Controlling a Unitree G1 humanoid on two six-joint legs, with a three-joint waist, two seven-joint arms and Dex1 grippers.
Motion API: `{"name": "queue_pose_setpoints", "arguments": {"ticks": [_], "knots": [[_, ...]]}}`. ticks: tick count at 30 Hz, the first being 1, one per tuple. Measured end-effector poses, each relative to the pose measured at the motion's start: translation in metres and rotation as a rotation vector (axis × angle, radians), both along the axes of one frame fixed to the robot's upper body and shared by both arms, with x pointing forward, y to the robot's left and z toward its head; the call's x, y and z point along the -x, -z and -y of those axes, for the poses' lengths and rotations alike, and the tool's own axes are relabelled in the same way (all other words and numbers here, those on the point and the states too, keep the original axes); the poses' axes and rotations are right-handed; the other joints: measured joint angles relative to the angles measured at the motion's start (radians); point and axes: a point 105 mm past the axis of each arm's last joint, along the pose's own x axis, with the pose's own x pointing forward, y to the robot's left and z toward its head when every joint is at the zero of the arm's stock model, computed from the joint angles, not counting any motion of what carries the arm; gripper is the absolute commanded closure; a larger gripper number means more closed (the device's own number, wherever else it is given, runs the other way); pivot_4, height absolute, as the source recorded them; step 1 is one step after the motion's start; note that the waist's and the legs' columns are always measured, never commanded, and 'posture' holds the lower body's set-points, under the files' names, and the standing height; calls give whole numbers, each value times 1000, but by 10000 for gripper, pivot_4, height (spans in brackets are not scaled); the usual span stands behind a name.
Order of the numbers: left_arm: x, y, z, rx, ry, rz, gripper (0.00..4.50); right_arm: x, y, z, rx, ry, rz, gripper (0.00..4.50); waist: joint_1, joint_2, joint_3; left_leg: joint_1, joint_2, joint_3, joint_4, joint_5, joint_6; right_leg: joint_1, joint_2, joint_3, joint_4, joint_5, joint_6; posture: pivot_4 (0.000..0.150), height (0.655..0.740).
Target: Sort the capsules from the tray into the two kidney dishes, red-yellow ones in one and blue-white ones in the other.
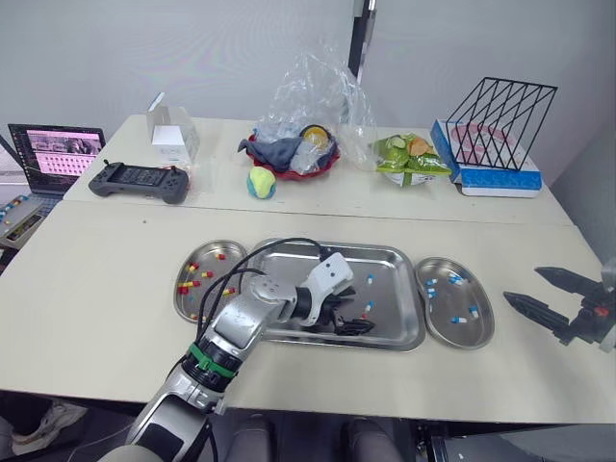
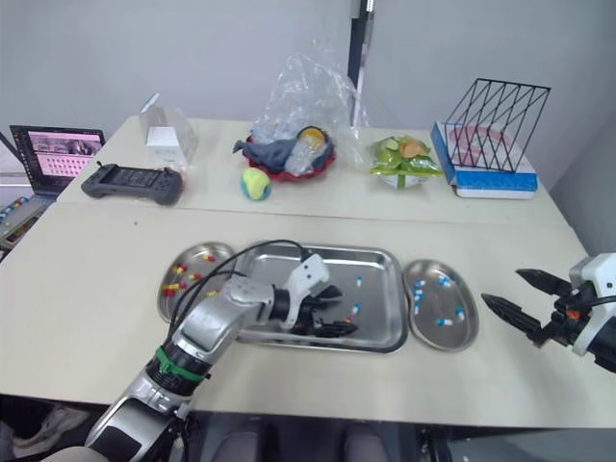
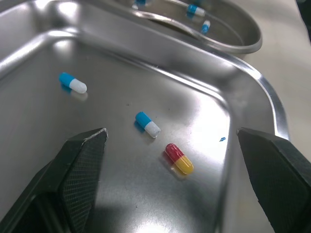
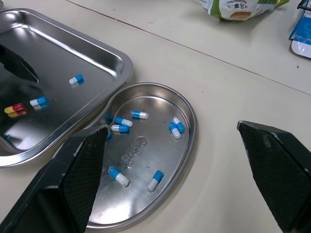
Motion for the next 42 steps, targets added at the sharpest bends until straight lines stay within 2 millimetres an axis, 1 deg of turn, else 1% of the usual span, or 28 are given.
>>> {"name": "queue_pose_setpoints", "arguments": {"ticks": [2,3,6,9,14,20,30,32,33,34,35,36,37,38,42], "knots": [[-1,2,1,-14,-13,-2,5708,0,1,0,-1,-1,-2,0,0,0,0,0,0,0,0,0,0,0,0,0,0,0,0,1500,7334],[-3,2,2,-26,-20,6,7836,-1,0,0,-1,-2,-1,0,0,0,0,0,-1,0,0,0,0,1,0,0,0,0,0,1500,7334],[-7,3,-1,-59,-39,34,18864,-1,1,0,-2,-1,-2,0,0,0,0,0,-1,-1,0,0,0,1,0,0,0,0,0,1500,7334],[-9,4,-4,-101,-37,68,28375,-1,3,1,-5,4,-10,0,0,0,0,0,-1,-1,0,0,0,1,0,0,0,0,0,1500,7334],[-9,4,-4,-106,-26,86,44694,-2,5,0,-2,0,-19,0,0,1,0,1,-1,-1,0,0,0,1,0,0,0,0,0,1500,7334],[-16,4,-17,-136,-52,114,44694,-5,7,0,-2,0,-22,0,0,1,-1,1,-1,-1,0,0,0,2,-1,0,0,0,0,1500,7334],[-26,-4,-26,-124,-90,122,44694,-9,7,-3,-5,-10,-23,0,1,1,-1,1,-1,-1,0,0,0,1,-1,0,0,0,1,1500,7334],[-25,-5,-25,-117,-71,126,39602,-9,7,-3,-4,-10,-23,0,0,1,-1,1,-1,-1,0,0,0,1,-1,0,0,0,1,1500,7334],[-21,-8,-24,-95,-30,121,38150,-9,7,-3,-1,-11,-23,0,-1,1,-1,1,-1,-1,0,0,0,1,-1,0,0,0,1,1500,7334],[-18,-12,-23,-74,9,122,33751,-9,7,-3,2,-10,-24,0,-1,1,-1,1,-1,-1,0,0,0,1,-1,0,0,0,1,1500,7334],[-16,-14,-22,-65,27,126,31364,-10,7,-3,3,-10,-24,0,-1,1,-1,1,-1,-1,0,0,0,1,-1,0,0,0,1,1500,7334],[-14,-17,-22,-57,53,137,26960,-10,7,-3,8,-9,-24,0,0,1,-1,1,-1,-1,0,0,0,1,-1,0,0,0,1,1500,7334],[-14,-18,-22,-56,59,145,24931,-10,7,-3,8,-9,-24,0,0,1,-1,0,-1,-1,0,0,0,1,-1,0,0,0,1,1500,7334],[-15,-20,-22,-53,68,163,20982,-10,7,-3,8,-9,-24,0,0,1,-1,0,-1,-1,0,0,0,1,-1,0,0,0,1,1500,7334],[-14,-22,-21,-43,95,190,20982,-11,7,-3,9,-8,-22,0,0,1,-1,0,-1,-1,0,0,0,1,-1,0,0,0,1,1500,7334]]}}
